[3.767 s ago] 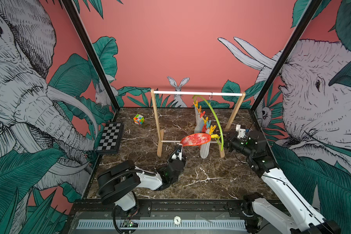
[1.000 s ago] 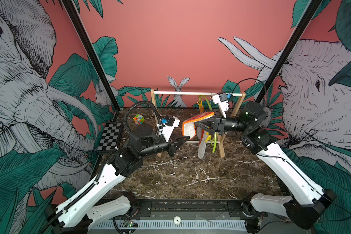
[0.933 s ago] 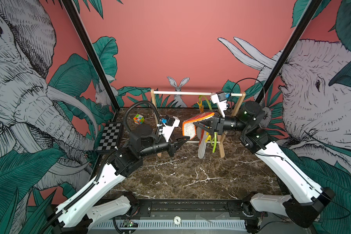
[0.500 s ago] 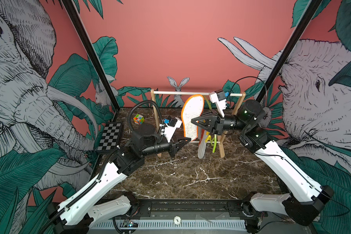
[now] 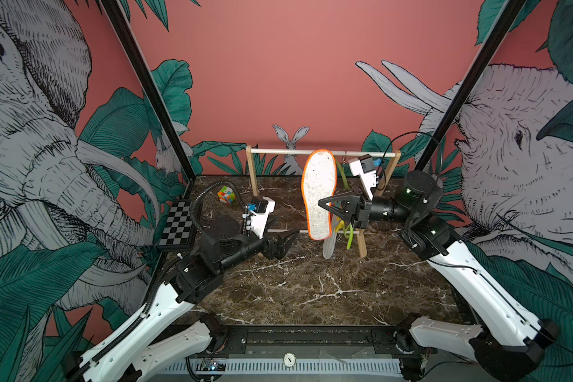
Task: Take the shoe insoles off the hanger
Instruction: Place the insole at the center of the board.
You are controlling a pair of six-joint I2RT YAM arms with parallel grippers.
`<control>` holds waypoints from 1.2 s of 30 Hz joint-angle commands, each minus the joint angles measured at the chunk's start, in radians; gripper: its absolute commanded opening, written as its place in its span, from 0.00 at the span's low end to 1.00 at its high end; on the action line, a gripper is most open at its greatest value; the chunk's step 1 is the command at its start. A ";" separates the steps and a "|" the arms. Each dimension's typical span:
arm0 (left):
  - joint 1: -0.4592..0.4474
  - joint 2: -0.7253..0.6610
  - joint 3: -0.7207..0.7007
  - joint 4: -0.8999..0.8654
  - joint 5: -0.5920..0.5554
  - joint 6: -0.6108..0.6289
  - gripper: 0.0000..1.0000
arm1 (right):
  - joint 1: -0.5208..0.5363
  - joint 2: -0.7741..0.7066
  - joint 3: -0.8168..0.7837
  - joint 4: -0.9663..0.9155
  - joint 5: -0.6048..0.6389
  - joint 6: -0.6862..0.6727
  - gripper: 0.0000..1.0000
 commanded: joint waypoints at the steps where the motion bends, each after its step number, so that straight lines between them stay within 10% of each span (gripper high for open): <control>1: 0.005 -0.078 -0.100 0.040 -0.170 0.024 0.86 | 0.001 -0.065 -0.062 -0.098 0.021 -0.062 0.00; 20: 0.002 -0.248 -0.492 0.166 -0.420 -0.148 0.82 | 0.017 -0.376 -0.682 -0.359 0.044 -0.066 0.00; 36: -0.006 -0.219 -0.570 0.206 -0.387 -0.229 0.79 | -0.073 -0.397 -0.836 -0.637 0.506 -0.015 0.00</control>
